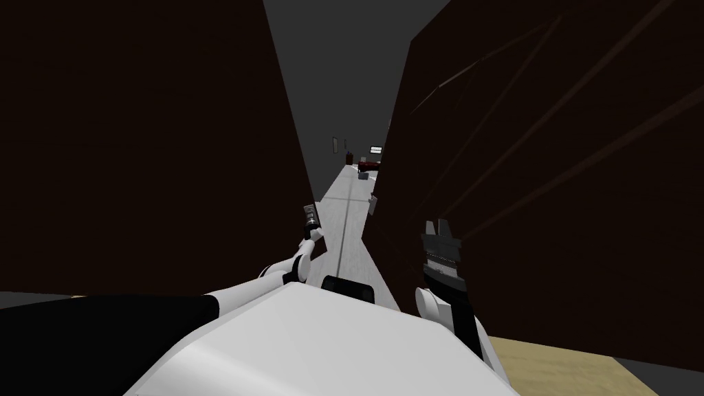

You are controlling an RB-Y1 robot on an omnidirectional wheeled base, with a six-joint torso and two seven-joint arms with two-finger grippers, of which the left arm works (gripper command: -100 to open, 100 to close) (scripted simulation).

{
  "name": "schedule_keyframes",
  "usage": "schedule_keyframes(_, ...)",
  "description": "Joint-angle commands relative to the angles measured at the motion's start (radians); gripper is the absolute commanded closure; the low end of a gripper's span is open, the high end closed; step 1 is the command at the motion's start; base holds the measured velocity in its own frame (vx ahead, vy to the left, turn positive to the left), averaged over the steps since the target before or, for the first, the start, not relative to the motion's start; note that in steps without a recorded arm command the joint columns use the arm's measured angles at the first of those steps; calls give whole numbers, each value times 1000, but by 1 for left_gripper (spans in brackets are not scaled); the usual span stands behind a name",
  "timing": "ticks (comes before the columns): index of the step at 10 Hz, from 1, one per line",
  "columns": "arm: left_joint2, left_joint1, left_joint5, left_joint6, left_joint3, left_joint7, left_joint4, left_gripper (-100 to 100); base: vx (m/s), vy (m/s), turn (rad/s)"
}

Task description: Push the door open

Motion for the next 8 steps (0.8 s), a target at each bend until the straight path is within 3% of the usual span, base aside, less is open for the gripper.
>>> schedule_keyframes(1,15,-14,29,-30,41,-41,-11,100,79,31,-116)
schedule_keyframes(3,15,-14,29,-30,41,-41,11,100,56,46,-25)
schedule_keyframes(8,15,-14,29,-30,41,-41,-11,100,-3,0,-1)
